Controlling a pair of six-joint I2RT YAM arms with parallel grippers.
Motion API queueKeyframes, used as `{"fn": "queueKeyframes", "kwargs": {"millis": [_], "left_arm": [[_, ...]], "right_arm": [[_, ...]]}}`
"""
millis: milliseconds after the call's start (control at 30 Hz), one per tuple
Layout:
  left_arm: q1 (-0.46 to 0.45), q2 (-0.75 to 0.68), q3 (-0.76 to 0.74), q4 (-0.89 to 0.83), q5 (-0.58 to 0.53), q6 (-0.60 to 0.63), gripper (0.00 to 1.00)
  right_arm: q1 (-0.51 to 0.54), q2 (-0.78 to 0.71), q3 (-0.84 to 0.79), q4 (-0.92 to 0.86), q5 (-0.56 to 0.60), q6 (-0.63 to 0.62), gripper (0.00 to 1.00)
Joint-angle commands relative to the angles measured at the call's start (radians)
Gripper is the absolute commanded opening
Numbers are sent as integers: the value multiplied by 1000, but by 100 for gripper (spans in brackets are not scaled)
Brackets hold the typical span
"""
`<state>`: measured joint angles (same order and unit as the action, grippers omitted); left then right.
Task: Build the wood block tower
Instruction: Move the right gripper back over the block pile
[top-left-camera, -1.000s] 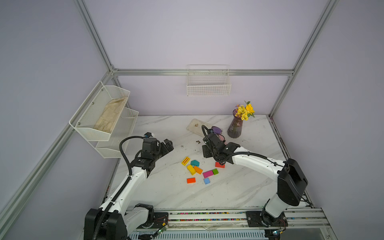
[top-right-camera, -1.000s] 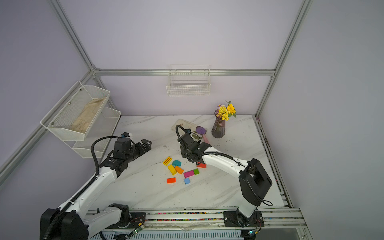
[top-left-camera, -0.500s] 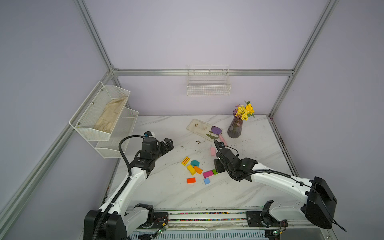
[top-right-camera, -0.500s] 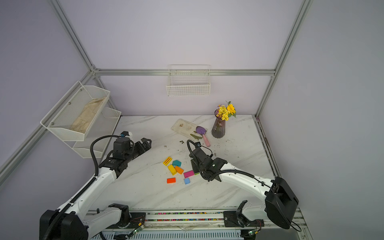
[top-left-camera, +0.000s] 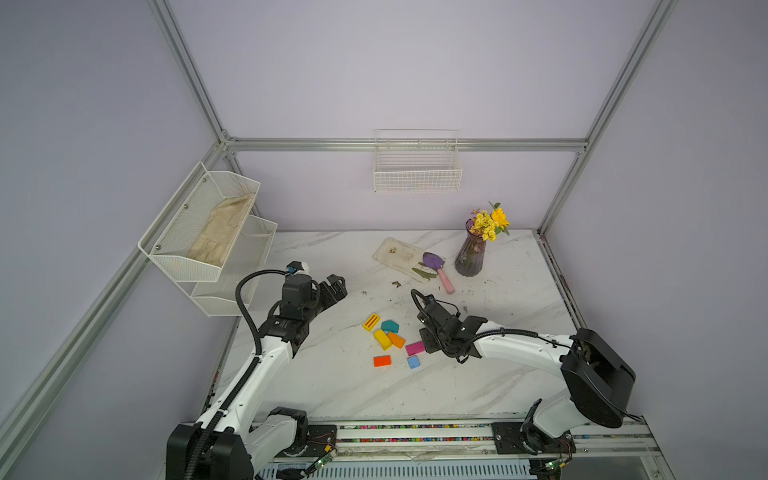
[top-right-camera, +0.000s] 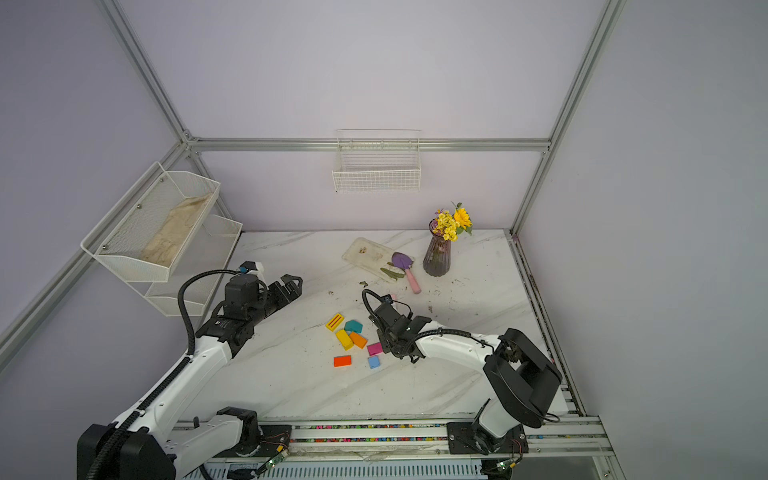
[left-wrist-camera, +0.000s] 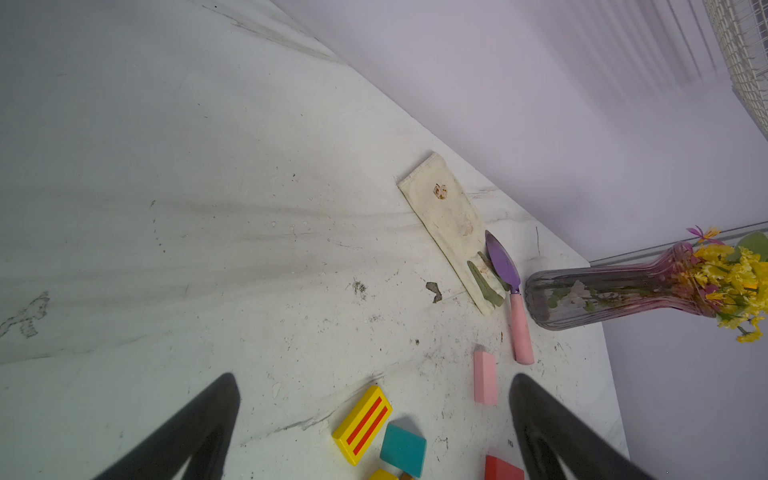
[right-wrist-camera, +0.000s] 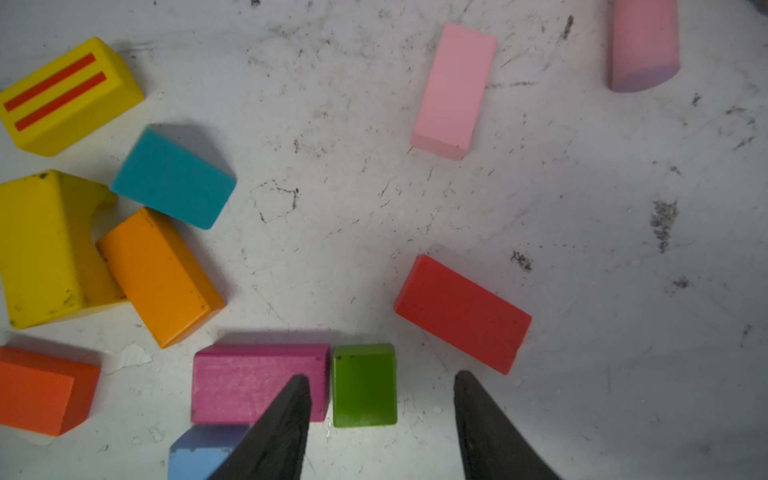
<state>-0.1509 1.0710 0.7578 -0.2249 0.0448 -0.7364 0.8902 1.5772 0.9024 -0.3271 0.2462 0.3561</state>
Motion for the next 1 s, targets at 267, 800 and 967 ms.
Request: {"fn": "queueKeyframes", "kwargs": {"millis": [267, 800, 967], "left_arm": [[-3, -2, 32, 16, -19, 28, 100], [-1, 60, 33, 44, -7, 4, 100], [-2, 36, 25, 41, -12, 3, 100]], "right_arm": [[1, 148, 72, -28, -22, 23, 52], [0, 183, 86, -50, 37, 49, 39], [1, 182, 92, -59, 49, 55, 33]]}}
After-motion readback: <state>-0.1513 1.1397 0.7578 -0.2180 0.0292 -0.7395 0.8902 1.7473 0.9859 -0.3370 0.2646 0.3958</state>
